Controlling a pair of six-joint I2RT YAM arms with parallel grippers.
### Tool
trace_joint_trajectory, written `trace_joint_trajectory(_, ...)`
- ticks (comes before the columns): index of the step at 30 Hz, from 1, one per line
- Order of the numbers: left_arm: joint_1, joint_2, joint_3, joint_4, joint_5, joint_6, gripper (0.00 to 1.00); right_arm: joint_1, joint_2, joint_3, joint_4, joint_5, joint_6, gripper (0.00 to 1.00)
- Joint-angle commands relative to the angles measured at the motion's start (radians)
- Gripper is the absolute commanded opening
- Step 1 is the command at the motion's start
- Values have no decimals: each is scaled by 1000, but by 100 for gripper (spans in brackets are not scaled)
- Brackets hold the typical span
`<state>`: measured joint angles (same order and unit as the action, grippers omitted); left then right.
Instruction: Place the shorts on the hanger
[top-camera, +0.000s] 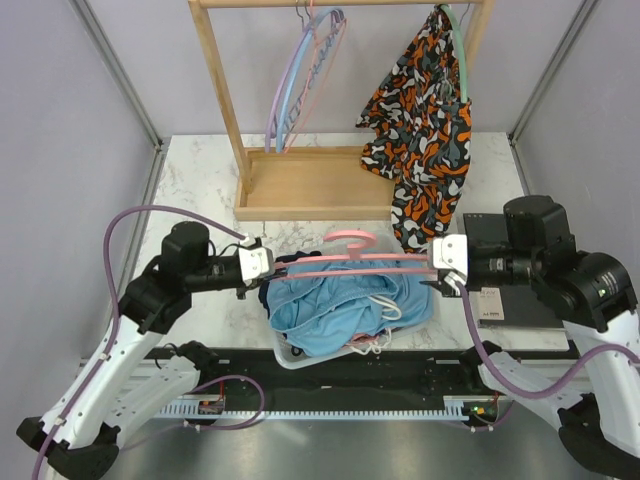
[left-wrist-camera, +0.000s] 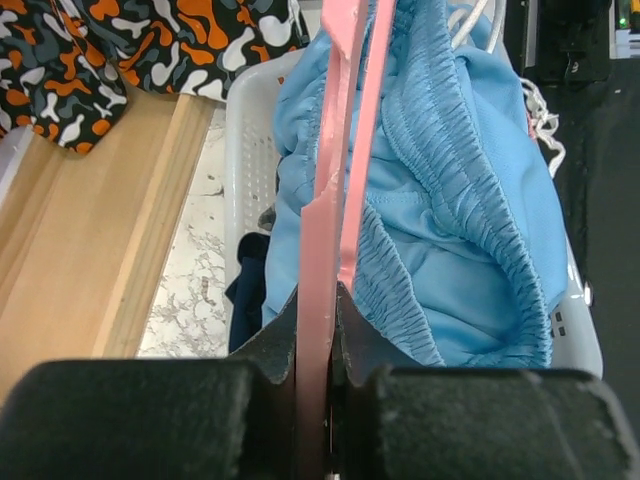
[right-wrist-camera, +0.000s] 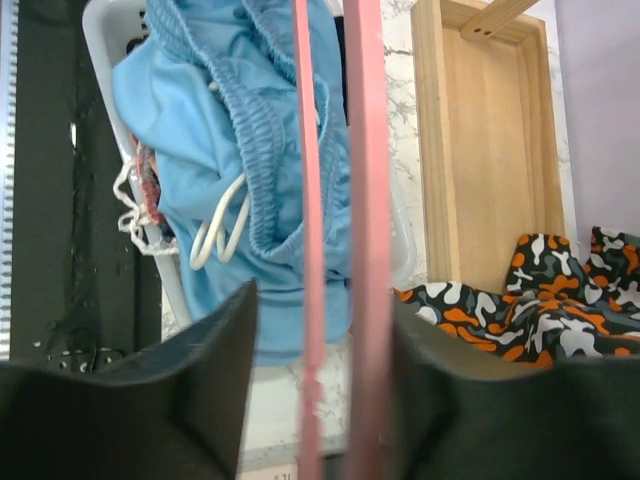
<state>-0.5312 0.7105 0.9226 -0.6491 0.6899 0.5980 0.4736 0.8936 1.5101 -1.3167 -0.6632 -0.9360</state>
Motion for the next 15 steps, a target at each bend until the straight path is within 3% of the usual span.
trace_joint_trajectory(1, -6, 9, 59, 46, -24, -153, 2, 3, 89, 84, 115, -101, 63, 62)
trace_joint_trajectory(3, -6, 7, 53, 49, -47, -179, 2, 3, 116, 117, 146, -127, 127, 70)
trace_joint_trajectory(9, -13, 24, 67, 36, -95, -172, 2, 42, 225, 197, 247, -171, 267, 73)
trace_joint_trajectory(15, -21, 30, 67, 28, -92, -116, 2, 195, 295, 214, 249, -50, 275, 73)
